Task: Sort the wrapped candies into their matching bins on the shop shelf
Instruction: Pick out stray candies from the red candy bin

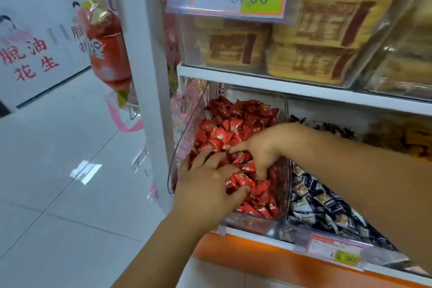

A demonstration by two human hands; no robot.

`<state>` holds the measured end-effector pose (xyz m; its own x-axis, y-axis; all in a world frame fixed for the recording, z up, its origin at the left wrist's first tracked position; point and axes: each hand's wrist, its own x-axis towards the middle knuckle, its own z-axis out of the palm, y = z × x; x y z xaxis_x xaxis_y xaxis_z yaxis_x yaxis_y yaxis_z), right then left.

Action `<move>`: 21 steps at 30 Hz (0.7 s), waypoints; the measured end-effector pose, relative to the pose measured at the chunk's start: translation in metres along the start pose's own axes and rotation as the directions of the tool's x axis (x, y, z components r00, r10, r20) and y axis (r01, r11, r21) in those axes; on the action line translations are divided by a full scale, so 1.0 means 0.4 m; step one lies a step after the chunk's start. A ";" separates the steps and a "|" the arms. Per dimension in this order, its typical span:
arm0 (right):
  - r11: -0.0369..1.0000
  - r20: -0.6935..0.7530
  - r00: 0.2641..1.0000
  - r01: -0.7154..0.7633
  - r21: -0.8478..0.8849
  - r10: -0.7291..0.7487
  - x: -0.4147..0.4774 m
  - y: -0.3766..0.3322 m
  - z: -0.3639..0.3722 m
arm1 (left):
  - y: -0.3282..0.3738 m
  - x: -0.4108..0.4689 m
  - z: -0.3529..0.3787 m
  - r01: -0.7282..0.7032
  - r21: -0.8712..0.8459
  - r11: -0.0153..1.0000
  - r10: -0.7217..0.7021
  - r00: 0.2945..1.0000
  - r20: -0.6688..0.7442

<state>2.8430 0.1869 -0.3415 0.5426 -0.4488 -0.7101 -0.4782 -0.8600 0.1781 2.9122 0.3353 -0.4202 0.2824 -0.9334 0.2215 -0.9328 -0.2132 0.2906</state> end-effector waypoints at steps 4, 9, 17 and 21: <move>0.998 0.020 0.998 -0.056 -0.014 0.056 0.078 -0.034 0.036 | -0.028 -0.002 0.014 -0.043 -0.047 0.998 0.037 0.993 -0.110; 0.993 -0.108 0.992 -0.057 0.102 0.068 0.099 -0.038 0.048 | -0.042 -0.009 0.027 -0.076 -0.085 0.993 0.065 0.990 -0.127; 0.899 -0.326 0.945 0.117 0.422 0.030 0.045 0.002 0.020 | -0.062 -0.022 0.028 -0.112 -0.150 0.982 0.082 0.977 -0.195; 0.860 -0.457 0.888 0.190 0.474 0.056 -0.006 0.026 -0.038 | -0.057 -0.024 0.026 -0.101 -0.196 0.975 0.057 0.974 -0.218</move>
<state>2.8473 0.1754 -0.3275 0.7705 -0.5573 -0.3095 -0.6355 -0.7098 -0.3040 2.9286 0.3463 -0.4385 0.2707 -0.8588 0.4350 -0.8944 -0.0573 0.4436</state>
